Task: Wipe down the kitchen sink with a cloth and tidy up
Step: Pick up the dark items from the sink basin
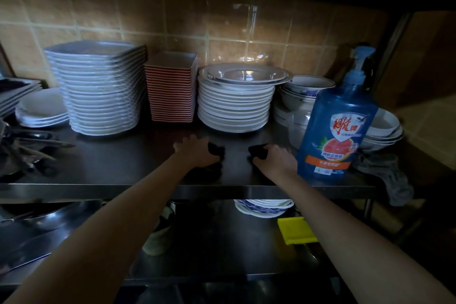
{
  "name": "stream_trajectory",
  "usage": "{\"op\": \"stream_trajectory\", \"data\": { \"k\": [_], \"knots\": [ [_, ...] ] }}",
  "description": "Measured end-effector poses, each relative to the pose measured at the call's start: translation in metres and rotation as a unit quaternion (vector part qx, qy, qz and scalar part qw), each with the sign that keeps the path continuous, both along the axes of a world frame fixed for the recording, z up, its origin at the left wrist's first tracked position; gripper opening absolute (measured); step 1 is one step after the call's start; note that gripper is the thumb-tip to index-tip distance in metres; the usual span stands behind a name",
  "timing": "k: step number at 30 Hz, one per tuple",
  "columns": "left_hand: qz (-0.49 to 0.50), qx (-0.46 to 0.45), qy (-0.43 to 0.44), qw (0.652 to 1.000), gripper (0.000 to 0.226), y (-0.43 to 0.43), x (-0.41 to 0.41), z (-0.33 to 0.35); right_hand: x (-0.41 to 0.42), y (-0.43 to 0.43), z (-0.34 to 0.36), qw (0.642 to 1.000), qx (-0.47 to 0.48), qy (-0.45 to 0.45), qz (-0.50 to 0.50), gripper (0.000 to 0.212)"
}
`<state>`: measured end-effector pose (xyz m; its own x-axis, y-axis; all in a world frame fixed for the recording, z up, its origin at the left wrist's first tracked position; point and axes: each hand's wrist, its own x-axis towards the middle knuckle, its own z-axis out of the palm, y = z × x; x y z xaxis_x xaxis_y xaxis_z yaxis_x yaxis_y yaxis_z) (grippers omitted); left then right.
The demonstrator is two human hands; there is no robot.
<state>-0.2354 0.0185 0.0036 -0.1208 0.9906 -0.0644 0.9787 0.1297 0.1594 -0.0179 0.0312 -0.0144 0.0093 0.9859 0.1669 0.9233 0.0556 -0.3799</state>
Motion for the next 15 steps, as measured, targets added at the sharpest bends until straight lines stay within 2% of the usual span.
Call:
{"op": "stream_trajectory", "data": {
  "k": [5,9,15],
  "knots": [
    [0.005,0.008,-0.012,1.0,0.073,-0.004,-0.001,-0.002,-0.003,0.0,-0.004,1.0,-0.023,-0.008,-0.003,0.047],
    [0.005,0.008,-0.02,1.0,0.07,-0.007,-0.001,-0.002,-0.002,-0.001,-0.005,0.997,-0.058,-0.039,0.025,0.059],
    [0.01,0.029,-0.02,0.999,0.074,-0.012,0.001,0.001,0.002,-0.011,0.002,0.999,-0.021,-0.024,0.025,0.061]
  ]
}}
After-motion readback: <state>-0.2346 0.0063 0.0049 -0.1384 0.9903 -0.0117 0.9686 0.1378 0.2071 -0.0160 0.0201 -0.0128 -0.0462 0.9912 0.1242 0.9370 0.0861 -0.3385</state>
